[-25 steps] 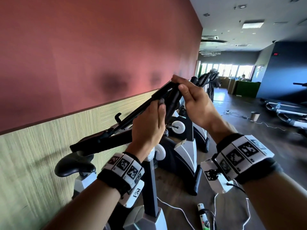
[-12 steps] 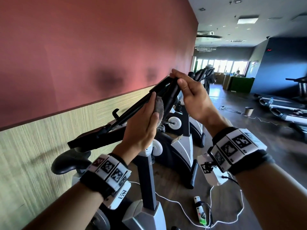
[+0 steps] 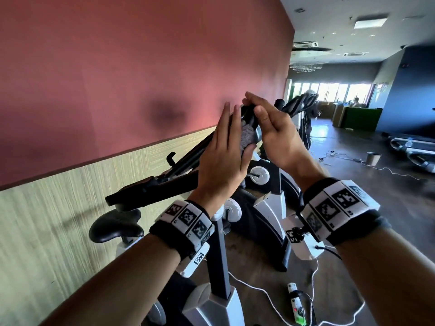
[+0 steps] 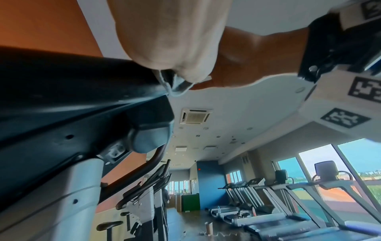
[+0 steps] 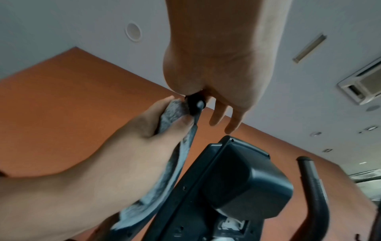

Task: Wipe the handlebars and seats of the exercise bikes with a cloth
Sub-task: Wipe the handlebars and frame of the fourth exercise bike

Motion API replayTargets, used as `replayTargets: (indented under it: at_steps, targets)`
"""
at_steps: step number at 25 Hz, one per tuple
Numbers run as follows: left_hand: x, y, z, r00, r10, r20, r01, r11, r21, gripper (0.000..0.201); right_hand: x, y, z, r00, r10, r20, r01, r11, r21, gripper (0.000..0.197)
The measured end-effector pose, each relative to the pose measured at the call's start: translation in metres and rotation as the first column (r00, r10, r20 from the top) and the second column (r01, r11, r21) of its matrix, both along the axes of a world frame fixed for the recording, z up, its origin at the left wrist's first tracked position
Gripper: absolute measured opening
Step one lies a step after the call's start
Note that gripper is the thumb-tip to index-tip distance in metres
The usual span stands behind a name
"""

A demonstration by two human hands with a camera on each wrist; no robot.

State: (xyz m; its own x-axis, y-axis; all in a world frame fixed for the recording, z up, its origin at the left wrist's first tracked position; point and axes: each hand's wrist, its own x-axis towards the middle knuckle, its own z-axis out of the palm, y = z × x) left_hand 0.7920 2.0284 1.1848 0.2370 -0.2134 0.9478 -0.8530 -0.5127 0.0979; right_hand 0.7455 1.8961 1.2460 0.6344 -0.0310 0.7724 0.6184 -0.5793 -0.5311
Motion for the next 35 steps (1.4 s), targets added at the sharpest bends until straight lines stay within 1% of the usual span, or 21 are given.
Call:
replayTargets:
  at_steps: [3, 5, 7, 9, 11, 12, 13, 14, 15, 17, 18, 20, 22, 24, 26, 27, 29, 30, 32, 33, 35]
  targets:
    - [-0.006, -0.022, 0.007, 0.993, 0.089, 0.081, -0.082, 0.993, -0.087, 0.060, 0.003, -0.008, 0.000, 0.985, 0.171, 0.001, -0.171, 0.984, 0.050, 0.044]
    - [-0.003, -0.019, -0.011, 0.976, 0.181, 0.123, -0.172, 0.982, -0.079, 0.068, 0.005, -0.021, 0.002, 0.956, 0.291, -0.045, -0.288, 0.956, 0.061, 0.044]
    - [-0.003, -0.009, -0.035, 0.950, 0.275, 0.147, -0.271, 0.961, -0.050, 0.076, 0.011, -0.037, 0.004, 0.950, 0.302, -0.078, -0.304, 0.953, -0.012, 0.045]
    - [-0.008, -0.014, -0.036, 0.944, 0.317, 0.096, -0.311, 0.948, -0.071, 0.082, 0.029, -0.059, 0.006, 0.966, 0.254, -0.055, -0.258, 0.963, -0.076, 0.046]
    - [-0.010, -0.031, -0.011, 0.935, 0.349, 0.059, -0.341, 0.933, -0.112, 0.082, 0.060, -0.076, 0.011, 0.992, 0.120, 0.049, -0.109, 0.978, -0.179, 0.049]
    - [-0.010, -0.041, 0.005, 0.920, 0.385, 0.069, -0.374, 0.917, -0.136, 0.079, 0.079, -0.080, 0.013, 0.992, 0.056, 0.109, -0.027, 0.967, -0.253, 0.053]
    - [-0.008, -0.049, 0.019, 0.901, 0.426, 0.085, -0.408, 0.897, -0.168, 0.075, 0.096, -0.082, 0.015, 0.991, 0.012, 0.132, 0.031, 0.948, -0.318, 0.058]
    - [-0.007, -0.054, 0.027, 0.879, 0.464, 0.108, -0.438, 0.877, -0.198, 0.071, 0.108, -0.082, 0.014, 0.992, -0.023, 0.120, 0.066, 0.927, -0.368, 0.060]
    - [-0.007, -0.055, 0.025, 0.861, 0.493, 0.129, -0.463, 0.862, -0.207, 0.068, 0.121, -0.080, 0.010, 0.993, -0.049, 0.111, 0.090, 0.911, -0.403, 0.061]
    - [-0.007, -0.051, 0.005, 0.832, 0.531, 0.157, -0.505, 0.844, -0.179, 0.063, 0.135, -0.078, 0.000, 0.987, -0.087, 0.132, 0.132, 0.911, -0.391, 0.063]
    - [-0.010, -0.049, -0.006, 0.822, 0.550, 0.146, -0.528, 0.833, -0.166, 0.063, 0.138, -0.078, -0.005, 0.984, -0.091, 0.155, 0.144, 0.915, -0.378, 0.063]
    - [-0.013, -0.050, -0.012, 0.800, 0.592, 0.099, -0.575, 0.803, -0.159, 0.066, 0.141, -0.079, -0.008, 0.986, -0.057, 0.154, 0.111, 0.921, -0.373, 0.052]
    - [-0.012, -0.061, 0.004, 0.743, 0.663, 0.090, -0.647, 0.746, -0.160, 0.072, 0.142, -0.080, -0.009, 0.989, -0.017, 0.147, 0.068, 0.932, -0.356, 0.043]
    - [-0.010, -0.067, 0.023, 0.694, 0.711, 0.115, -0.695, 0.703, -0.153, 0.078, 0.145, -0.078, -0.012, 0.985, -0.013, 0.171, 0.069, 0.941, -0.330, 0.041]
    - [-0.012, -0.068, 0.022, 0.662, 0.736, 0.138, -0.725, 0.676, -0.129, 0.075, 0.149, -0.077, -0.016, 0.978, -0.008, 0.207, 0.074, 0.947, -0.314, 0.042]
    - [-0.015, -0.068, 0.016, 0.667, 0.733, 0.133, -0.726, 0.680, -0.105, 0.072, 0.150, -0.077, -0.016, 0.977, -0.001, 0.212, 0.069, 0.947, -0.315, 0.043]
    - [-0.022, -0.072, 0.005, 0.708, 0.700, 0.088, -0.699, 0.713, -0.044, 0.065, 0.149, -0.078, -0.016, 0.980, -0.001, 0.199, 0.065, 0.946, -0.316, 0.043]
    - [-0.024, -0.074, 0.006, 0.719, 0.690, 0.083, -0.688, 0.723, -0.051, 0.061, 0.148, -0.079, -0.015, 0.980, 0.001, 0.198, 0.064, 0.946, -0.318, 0.043]
    - [-0.021, -0.075, 0.019, 0.707, 0.696, 0.127, -0.688, 0.718, -0.104, 0.054, 0.147, -0.081, -0.015, 0.981, 0.007, 0.196, 0.058, 0.945, -0.323, 0.041]
    - [-0.020, -0.075, 0.026, 0.698, 0.702, 0.138, -0.692, 0.712, -0.122, 0.055, 0.146, -0.082, -0.016, 0.982, 0.015, 0.190, 0.050, 0.943, -0.329, 0.041]
    - [-0.018, -0.076, 0.033, 0.709, 0.704, 0.050, -0.686, 0.704, -0.184, 0.071, 0.144, -0.084, -0.014, 0.982, 0.027, 0.189, 0.041, 0.937, -0.346, 0.041]
